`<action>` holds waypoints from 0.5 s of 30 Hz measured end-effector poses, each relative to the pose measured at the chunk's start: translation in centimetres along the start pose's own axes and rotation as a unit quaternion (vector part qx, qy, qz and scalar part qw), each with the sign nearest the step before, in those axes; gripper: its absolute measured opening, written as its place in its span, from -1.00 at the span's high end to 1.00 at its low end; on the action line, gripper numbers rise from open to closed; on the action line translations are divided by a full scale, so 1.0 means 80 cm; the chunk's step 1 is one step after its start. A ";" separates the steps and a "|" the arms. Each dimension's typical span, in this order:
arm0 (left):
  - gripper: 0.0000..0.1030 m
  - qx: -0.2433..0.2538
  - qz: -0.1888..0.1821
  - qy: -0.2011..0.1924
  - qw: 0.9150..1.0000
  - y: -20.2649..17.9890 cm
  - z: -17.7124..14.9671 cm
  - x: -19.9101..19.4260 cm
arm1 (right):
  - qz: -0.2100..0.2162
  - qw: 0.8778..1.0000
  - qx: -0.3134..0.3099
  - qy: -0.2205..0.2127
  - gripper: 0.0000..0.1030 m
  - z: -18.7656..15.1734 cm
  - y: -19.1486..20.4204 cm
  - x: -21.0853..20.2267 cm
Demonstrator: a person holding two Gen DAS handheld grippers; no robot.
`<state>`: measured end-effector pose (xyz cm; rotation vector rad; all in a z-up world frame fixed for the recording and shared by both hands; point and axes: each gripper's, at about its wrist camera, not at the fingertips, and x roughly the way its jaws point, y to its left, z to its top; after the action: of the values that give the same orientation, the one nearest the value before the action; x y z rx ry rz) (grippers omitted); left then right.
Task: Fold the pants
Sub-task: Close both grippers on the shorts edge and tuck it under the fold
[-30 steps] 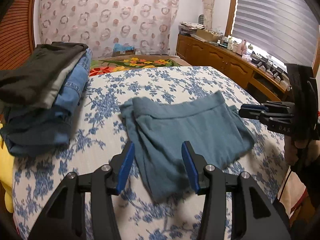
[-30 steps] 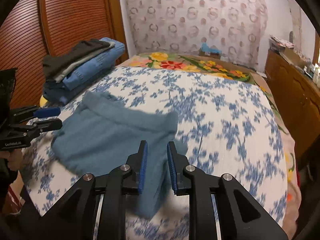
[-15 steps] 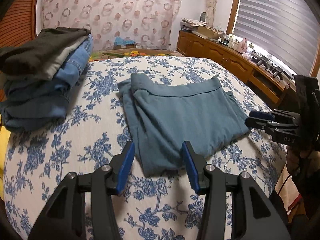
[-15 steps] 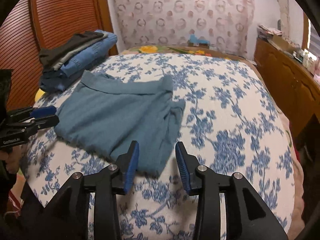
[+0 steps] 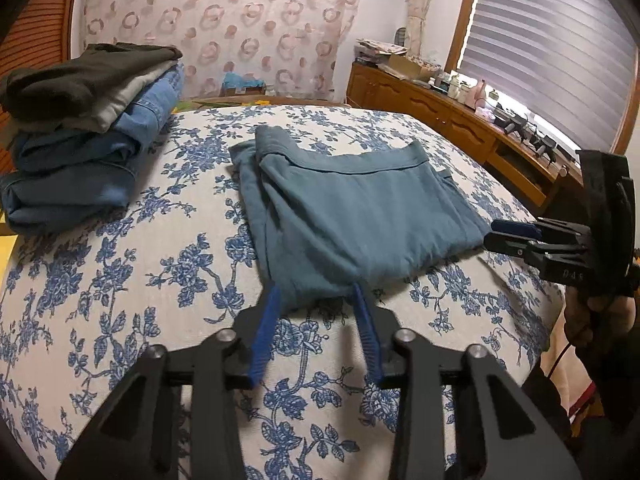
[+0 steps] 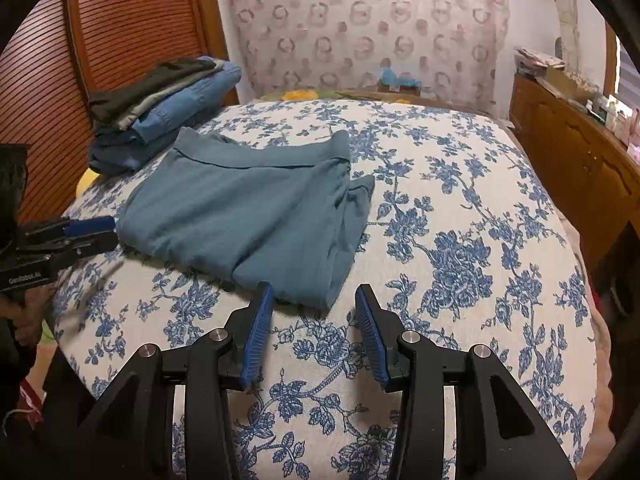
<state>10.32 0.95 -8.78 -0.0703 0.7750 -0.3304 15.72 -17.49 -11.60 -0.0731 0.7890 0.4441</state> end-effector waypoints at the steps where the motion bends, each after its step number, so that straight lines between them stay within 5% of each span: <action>1: 0.51 0.001 0.000 0.000 1.000 0.000 0.001 0.001 | 0.000 1.000 0.000 0.001 0.17 0.001 0.000 0.001; 6: 0.58 0.002 0.000 0.002 1.000 0.001 0.007 0.006 | 0.009 1.000 -0.003 0.004 0.37 0.002 -0.001 0.008; 11: 0.90 -0.007 -0.008 -0.002 1.000 0.007 0.008 0.006 | 0.027 1.000 -0.001 0.003 0.78 0.002 -0.006 0.009; 15: 1.00 -0.004 -0.014 -0.017 1.000 0.006 0.005 -0.007 | 0.023 1.000 -0.007 -0.009 0.87 0.002 -0.006 0.001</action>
<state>10.34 1.60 -8.20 -0.0934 0.7429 -0.3515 16.03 -17.86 -11.61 -0.0635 0.7716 0.4930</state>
